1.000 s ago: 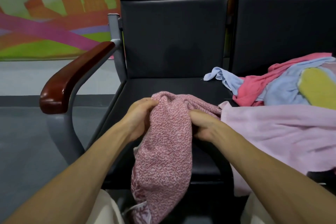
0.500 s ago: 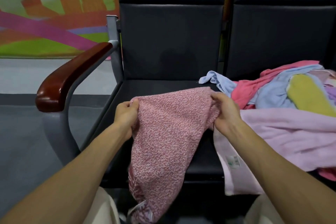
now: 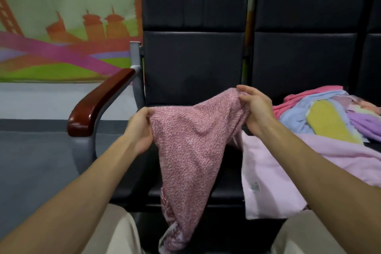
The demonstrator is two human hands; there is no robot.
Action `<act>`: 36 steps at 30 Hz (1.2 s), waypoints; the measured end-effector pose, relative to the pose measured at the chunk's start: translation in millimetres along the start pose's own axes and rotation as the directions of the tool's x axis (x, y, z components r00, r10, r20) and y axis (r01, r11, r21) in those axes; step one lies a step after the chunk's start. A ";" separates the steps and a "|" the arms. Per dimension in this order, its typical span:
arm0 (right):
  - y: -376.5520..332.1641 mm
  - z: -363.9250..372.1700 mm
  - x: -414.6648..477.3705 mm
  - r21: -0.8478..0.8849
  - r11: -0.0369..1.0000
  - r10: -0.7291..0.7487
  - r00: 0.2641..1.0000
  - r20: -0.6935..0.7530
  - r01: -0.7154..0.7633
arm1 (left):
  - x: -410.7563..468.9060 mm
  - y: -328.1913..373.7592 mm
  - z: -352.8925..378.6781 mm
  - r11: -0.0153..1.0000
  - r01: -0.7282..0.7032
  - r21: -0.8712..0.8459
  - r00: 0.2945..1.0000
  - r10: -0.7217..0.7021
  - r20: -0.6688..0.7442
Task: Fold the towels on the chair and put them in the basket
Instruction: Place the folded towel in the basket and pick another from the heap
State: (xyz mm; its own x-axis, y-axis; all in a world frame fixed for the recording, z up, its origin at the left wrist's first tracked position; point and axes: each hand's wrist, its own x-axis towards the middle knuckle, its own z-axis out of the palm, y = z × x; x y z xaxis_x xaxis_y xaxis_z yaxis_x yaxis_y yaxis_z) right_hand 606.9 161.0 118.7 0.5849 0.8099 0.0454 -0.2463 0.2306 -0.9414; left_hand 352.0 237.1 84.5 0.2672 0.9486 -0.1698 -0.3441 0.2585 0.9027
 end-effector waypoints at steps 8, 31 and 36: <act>-129.1 39.1 -30.1 -0.024 0.944 -0.331 0.942 -0.057 0.330 | -36.8 112.2 42.0 0.855 -0.429 0.291 0.872 0.476 -0.113; -183.7 -4.0 -63.5 -0.509 0.770 -0.446 0.895 -0.001 0.384 | -114.2 185.4 36.7 0.731 -0.480 0.485 0.837 0.548 0.004; -181.5 -6.7 -61.9 -0.536 0.730 -0.441 0.891 0.107 0.425 | -103.5 184.6 20.7 0.212 -0.424 0.880 0.648 0.750 0.132</act>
State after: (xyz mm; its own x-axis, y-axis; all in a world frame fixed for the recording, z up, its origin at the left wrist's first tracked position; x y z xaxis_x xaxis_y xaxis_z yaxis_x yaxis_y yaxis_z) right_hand 620.6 65.4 284.5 0.5469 0.6780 0.4912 0.4830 0.2238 -0.8466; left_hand 279.5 182.8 276.9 0.0340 0.7844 0.6193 0.6062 -0.5089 0.6112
